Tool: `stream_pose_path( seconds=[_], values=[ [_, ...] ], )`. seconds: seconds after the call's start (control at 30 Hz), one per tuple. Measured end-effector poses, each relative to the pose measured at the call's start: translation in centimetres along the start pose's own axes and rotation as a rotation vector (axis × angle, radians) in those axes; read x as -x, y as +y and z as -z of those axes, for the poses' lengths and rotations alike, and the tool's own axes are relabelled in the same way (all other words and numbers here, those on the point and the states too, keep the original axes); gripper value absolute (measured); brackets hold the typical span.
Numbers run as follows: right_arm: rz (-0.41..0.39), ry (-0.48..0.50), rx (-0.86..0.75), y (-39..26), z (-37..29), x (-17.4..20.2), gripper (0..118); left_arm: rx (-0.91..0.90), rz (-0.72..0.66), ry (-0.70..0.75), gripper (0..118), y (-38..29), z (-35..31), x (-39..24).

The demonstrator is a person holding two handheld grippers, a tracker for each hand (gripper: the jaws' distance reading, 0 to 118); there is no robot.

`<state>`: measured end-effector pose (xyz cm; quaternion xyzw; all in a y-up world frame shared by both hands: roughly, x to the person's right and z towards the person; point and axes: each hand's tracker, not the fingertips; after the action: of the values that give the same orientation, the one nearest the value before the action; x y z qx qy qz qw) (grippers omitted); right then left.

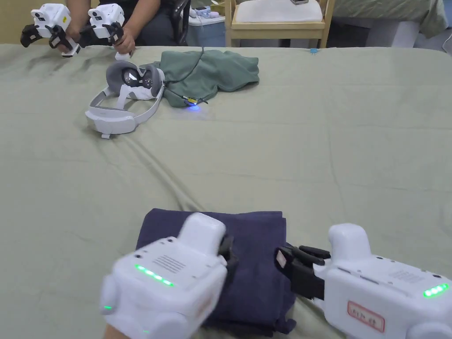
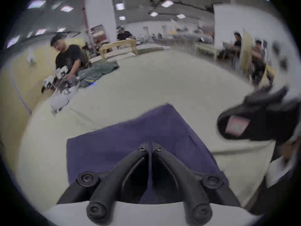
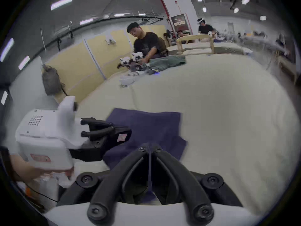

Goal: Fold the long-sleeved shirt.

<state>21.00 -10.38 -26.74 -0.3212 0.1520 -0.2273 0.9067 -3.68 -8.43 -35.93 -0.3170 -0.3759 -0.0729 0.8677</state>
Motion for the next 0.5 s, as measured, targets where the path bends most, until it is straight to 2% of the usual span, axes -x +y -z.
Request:
stream_pose_path(
  seconds=[0.03, 0.07, 0.13, 0.17, 0.23, 0.27, 0.3, 0.33, 0.37, 0.4, 0.47, 0.5],
  values=[
    [0.041, 0.037, 0.021, 0.4, 1.1, -0.2, 15, -0.014, -0.085, -0.04, 17, 0.3, -0.8, 1.9],
    [0.051, 0.03, 0.045, 0.7, 2.4, -0.3, 15, 0.001, -0.15, -0.049, 33, 0.4, -1.4, 3.8],
    [0.061, 0.012, 0.117, 1.1, 4.7, -0.7, 15, 0.069, -0.249, -0.095, 92, 0.5, -1.7, 7.4],
    [0.09, 0.008, 0.175, 1.2, 5.9, -1.2, 15, 0.113, -0.302, -0.107, 116, 0.3, -1.7, 9.2],
    [0.191, -0.034, 0.285, 0.1, 8.3, -2.9, 15, 0.153, -0.416, -0.172, 118, 1.0, -0.5, 12.2],
    [0.226, -0.098, 0.317, -0.7, 9.1, -4.0, 14, 0.186, -0.484, -0.188, 118, 1.1, 0.2, 14.1],
    [0.275, -0.068, 0.306, -1.3, 9.4, -4.8, 14, 0.191, -0.544, -0.221, 118, 1.3, 0.9, 15.9],
    [0.314, 0.001, 0.251, -1.3, 9.0, -5.2, 14, 0.197, -0.594, -0.253, 118, 1.4, 1.5, 17.5],
    [0.321, -0.011, 0.26, -1.1, 8.7, -5.0, 14, 0.209, -0.636, -0.284, 118, 1.6, 2.3, 19.2],
    [0.272, -0.026, 0.269, -0.9, 8.6, -4.4, 14, 0.215, -0.67, -0.305, 118, -2.5, 0.3, 21.2],
    [0.122, -0.075, 0.291, -0.4, 8.7, -2.9, 14, 0.254, -0.708, -0.351, 118, -3.2, 1.8, 23.9],
    [0.112, -0.087, 0.299, -0.3, 8.9, -2.6, 14, 0.304, -0.738, -0.404, 118, -3.7, 3.0, 24.9]
  ],
)
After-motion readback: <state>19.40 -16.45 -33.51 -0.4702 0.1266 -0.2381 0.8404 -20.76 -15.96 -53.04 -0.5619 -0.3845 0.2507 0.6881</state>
